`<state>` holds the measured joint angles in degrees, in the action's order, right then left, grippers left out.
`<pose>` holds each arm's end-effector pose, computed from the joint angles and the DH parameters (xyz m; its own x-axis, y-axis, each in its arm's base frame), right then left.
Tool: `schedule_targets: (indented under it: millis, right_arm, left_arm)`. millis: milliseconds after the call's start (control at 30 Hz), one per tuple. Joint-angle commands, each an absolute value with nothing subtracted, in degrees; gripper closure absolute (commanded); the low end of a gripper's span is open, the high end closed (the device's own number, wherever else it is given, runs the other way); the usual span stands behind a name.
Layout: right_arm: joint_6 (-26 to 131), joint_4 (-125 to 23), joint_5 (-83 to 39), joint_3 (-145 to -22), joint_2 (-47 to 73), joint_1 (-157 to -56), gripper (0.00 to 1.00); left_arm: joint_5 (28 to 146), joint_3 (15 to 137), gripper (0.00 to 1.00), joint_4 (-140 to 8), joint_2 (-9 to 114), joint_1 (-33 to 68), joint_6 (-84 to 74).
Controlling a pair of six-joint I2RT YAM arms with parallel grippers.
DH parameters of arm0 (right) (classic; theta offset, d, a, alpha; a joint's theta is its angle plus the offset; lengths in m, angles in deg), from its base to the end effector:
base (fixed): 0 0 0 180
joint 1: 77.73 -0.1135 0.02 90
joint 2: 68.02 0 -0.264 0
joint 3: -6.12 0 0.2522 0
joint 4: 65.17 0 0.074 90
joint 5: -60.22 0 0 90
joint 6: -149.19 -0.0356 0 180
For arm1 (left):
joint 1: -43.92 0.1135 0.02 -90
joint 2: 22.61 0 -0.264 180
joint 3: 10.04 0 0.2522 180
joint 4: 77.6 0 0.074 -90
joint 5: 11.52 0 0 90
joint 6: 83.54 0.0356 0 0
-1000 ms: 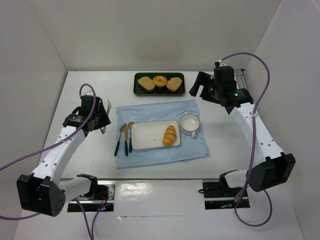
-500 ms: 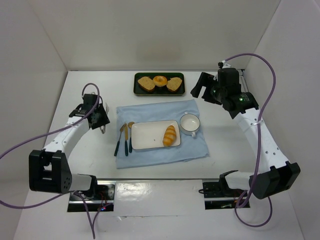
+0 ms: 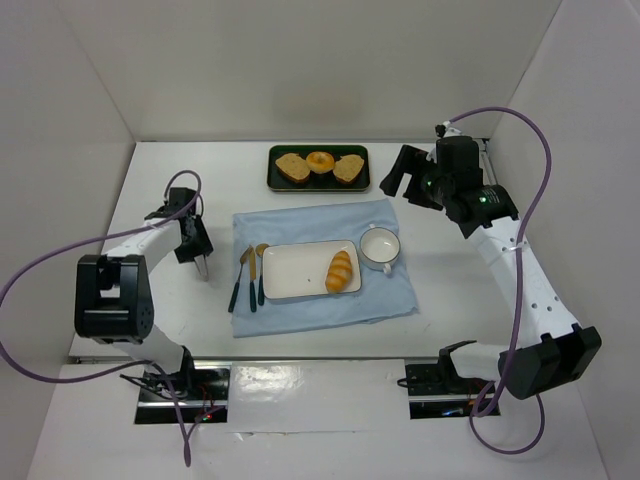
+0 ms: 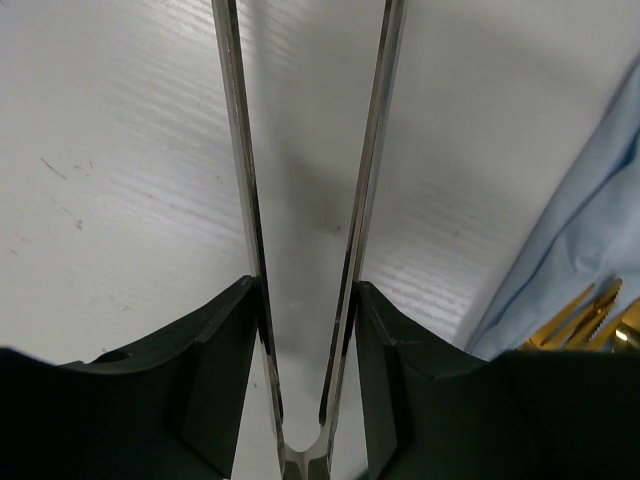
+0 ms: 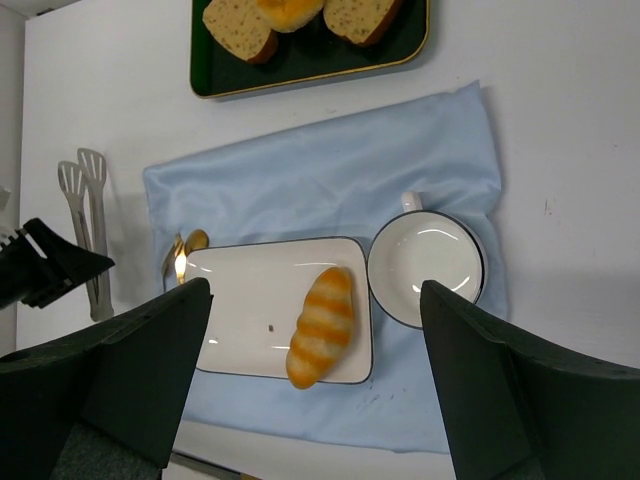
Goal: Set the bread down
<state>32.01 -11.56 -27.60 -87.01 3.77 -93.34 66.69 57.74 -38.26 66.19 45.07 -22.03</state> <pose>0.2549 0.0726 0.3976 -0.5944 0.3079 -0.7429 -0.0319 0.9141 0.4043 0.3035 0.0134 0.1924 -0.7062 -0.4812 -0.5194 -0.5206 0.8501 -0.0798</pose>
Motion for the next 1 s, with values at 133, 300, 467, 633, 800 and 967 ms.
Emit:
schedule_targets:
  millis: [133,300,467,633,800,967]
  right_arm:
    - [32.1,-12.1,-27.0,-88.6,3.4,-93.8,0.08]
    - [32.6,-12.1,-26.4,-88.6,4.0,-93.3,0.08]
    - [32.6,-12.1,-26.4,-88.6,4.0,-93.3,0.08]
    - [32.6,-12.1,-26.4,-88.0,4.0,-92.8,0.08]
    - [32.1,-12.1,-26.4,-86.8,3.4,-92.8,0.08]
    - [32.1,-12.1,-26.4,-86.2,2.9,-92.8,0.08]
  left_arm:
    - [66.3,64.5,0.46,-38.5,73.1,46.9,-20.6]
    - [66.3,69.0,0.45,-37.3,78.2,47.4,-19.6]
    - [67.7,71.7,0.37,-36.1,82.8,48.0,-19.0]
    - [71.4,73.6,0.24,-33.8,86.8,49.3,-19.0]
    - [74.0,74.8,0.15,-32.6,88.1,49.8,-19.0]
    - [74.0,75.3,0.12,-32.6,86.0,49.8,-19.0]
